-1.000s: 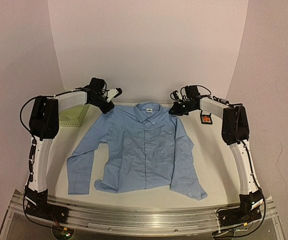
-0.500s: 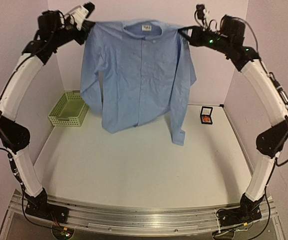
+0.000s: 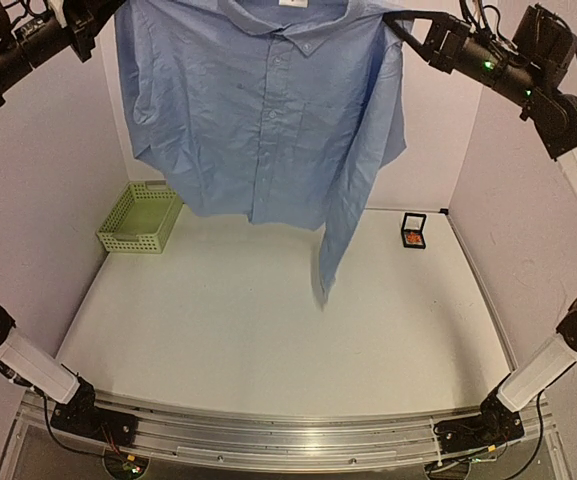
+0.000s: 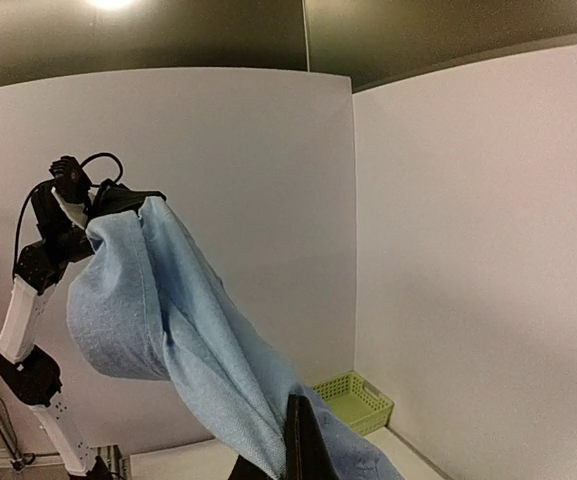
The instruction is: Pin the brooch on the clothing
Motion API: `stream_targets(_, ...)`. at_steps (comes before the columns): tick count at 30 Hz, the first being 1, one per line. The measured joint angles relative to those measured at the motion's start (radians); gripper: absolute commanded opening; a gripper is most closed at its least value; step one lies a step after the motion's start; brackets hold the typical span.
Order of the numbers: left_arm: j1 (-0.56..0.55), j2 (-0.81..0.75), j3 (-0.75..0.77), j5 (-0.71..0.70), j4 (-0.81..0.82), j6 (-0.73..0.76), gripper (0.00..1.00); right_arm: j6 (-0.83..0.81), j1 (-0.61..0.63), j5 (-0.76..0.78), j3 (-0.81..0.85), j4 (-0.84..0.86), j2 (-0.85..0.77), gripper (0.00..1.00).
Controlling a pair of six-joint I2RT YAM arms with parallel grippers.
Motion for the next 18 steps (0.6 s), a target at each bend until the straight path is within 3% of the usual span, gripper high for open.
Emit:
stream_targets(13,0.003,-0.05,-0.052,0.081,-0.169,-0.056,0.0,0.07,0.0,-0.008,-0.052,-0.13,-0.076,0.0)
stream_targets(18,0.013,-0.121,-0.289,0.018,-0.186,-0.147,0.0,0.07,-0.006,0.057,-0.203,-0.168,-0.079,0.0)
